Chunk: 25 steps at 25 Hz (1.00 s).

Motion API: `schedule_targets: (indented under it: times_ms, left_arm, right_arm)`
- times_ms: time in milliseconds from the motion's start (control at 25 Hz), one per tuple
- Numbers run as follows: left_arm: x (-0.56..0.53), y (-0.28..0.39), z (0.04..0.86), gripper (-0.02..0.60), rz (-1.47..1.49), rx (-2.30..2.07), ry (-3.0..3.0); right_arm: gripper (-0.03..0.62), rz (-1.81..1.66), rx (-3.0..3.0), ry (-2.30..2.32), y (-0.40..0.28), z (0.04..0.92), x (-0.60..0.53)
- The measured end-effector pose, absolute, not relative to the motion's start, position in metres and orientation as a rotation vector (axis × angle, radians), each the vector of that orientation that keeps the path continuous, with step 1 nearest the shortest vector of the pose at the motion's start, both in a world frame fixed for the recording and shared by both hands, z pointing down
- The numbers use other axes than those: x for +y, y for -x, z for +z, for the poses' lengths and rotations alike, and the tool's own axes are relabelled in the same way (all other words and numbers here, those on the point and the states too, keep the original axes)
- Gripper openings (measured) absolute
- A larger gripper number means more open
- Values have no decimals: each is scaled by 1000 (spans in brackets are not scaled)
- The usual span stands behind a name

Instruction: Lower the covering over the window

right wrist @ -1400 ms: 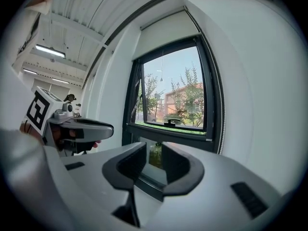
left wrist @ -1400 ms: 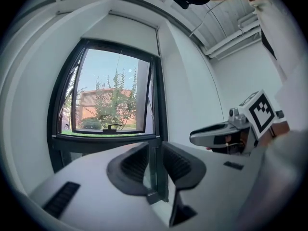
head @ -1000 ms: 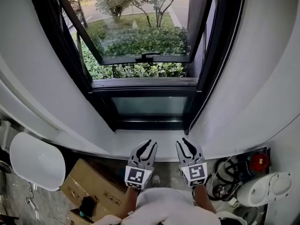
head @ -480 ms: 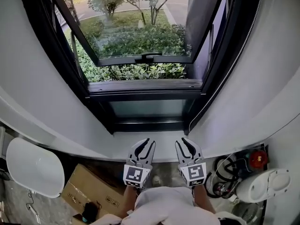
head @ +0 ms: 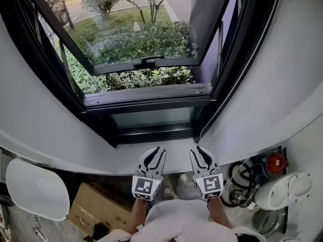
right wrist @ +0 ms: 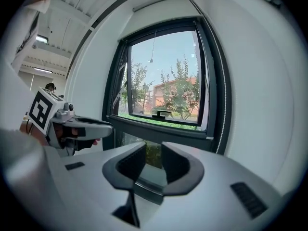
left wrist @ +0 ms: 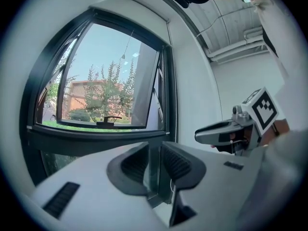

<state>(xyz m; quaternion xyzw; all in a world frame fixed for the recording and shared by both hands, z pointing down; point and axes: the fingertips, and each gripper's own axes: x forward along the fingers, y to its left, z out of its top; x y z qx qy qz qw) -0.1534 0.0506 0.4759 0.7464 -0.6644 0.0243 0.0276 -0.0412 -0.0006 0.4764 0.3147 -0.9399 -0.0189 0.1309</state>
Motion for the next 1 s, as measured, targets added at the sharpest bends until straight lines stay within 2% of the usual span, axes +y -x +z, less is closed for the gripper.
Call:
schedule_targets:
  times_ms: [560, 1000]
  left_arm:
    - [-18, 166, 469, 91, 110, -2121, -2272]
    - [-76, 151, 452, 91, 143, -2155, -2293]
  right_arm:
    - [94, -57, -2801, -865, 61, 468, -78]
    - [94, -111, -2824, -878, 56, 450, -137]
